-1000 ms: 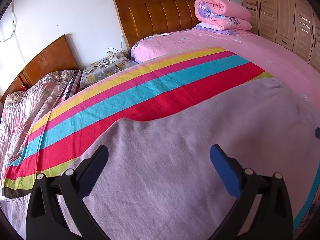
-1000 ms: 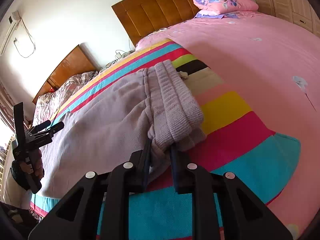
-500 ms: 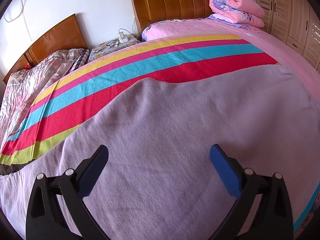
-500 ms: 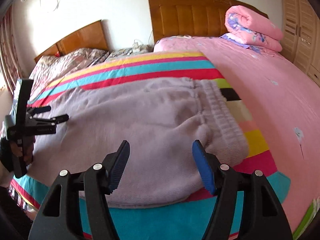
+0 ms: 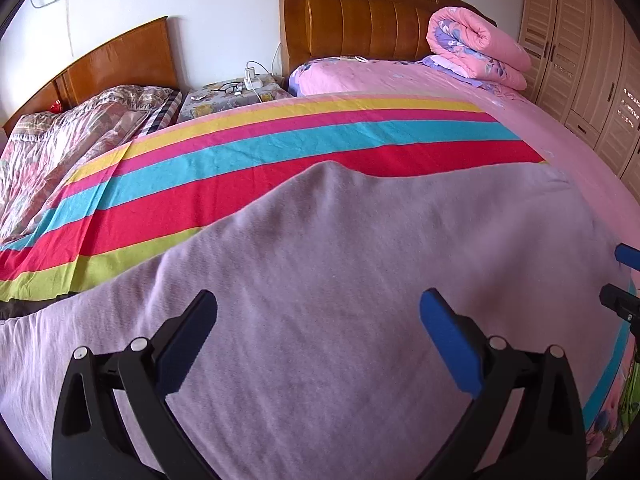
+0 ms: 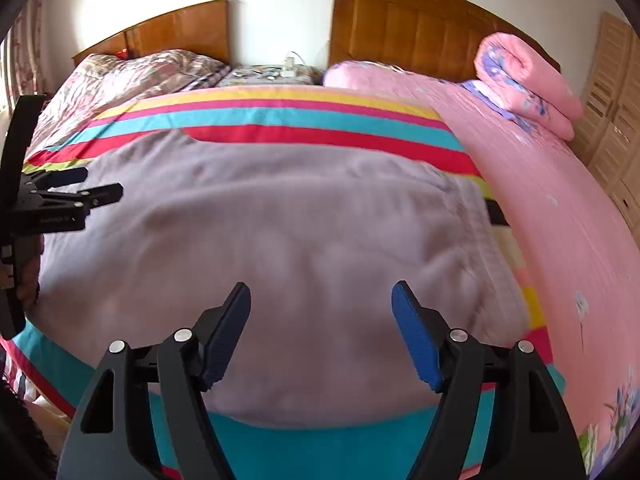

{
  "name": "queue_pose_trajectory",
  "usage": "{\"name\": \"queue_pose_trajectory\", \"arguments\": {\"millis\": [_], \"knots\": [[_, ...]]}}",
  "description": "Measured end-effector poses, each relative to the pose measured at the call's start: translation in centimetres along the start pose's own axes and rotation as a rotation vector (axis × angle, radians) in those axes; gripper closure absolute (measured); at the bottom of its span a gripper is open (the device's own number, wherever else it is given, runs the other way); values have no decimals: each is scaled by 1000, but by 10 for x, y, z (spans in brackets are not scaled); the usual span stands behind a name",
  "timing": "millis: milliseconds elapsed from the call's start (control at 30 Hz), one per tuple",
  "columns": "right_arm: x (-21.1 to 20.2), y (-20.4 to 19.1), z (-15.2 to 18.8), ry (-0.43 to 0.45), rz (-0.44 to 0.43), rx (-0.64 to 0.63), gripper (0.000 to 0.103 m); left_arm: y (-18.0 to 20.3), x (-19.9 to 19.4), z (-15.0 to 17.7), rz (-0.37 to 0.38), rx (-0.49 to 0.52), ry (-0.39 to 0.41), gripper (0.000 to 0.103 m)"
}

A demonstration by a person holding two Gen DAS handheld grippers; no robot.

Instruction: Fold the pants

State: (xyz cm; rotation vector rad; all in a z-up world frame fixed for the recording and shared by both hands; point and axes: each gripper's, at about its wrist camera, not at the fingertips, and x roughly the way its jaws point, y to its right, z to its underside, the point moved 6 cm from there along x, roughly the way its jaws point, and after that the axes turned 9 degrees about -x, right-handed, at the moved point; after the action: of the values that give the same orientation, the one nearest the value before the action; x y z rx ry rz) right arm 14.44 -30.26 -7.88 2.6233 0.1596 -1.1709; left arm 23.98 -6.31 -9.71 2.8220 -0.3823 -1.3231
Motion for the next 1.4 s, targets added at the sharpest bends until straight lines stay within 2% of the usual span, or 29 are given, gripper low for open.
{"name": "queue_pose_trajectory", "arguments": {"millis": [200, 367, 467, 533, 700, 867, 967, 1100, 1267, 1300, 1400], "knots": [[25, -119, -69, 58, -173, -208, 23, -74, -32, 8, -114, -78, 32, 2], [53, -192, -82, 12, -273, -291, 21, -156, -56, 30, -215, -208, 19, 2], [66, -211, -70, -47, -283, -313, 21, -196, -61, 47, -250, -285, -8, 2], [63, -209, -67, -49, -282, -298, 19, -216, -64, 58, -252, -324, -22, 2], [58, -206, -60, -109, -276, -297, 16, -233, -73, 78, -242, -345, -23, 1], [49, -246, -100, -13, -319, -370, 16, -238, -86, 90, -228, -345, -23, 2], [50, -285, -126, 47, -353, -428, 16, -249, -114, 92, -206, -409, 45, 2], [54, -322, -130, 63, -420, -464, 16, -298, -167, 108, -202, -610, 149, 2], [65, -334, -114, 18, -470, -451, 16, -383, -215, 151, -195, -941, 259, 3], [66, -333, -113, 15, -479, -437, 16, -399, -216, 158, -170, -1009, 262, 8], [67, -331, -112, 12, -495, -414, 16, -433, -212, 181, -24, -1214, 281, 20]]}}
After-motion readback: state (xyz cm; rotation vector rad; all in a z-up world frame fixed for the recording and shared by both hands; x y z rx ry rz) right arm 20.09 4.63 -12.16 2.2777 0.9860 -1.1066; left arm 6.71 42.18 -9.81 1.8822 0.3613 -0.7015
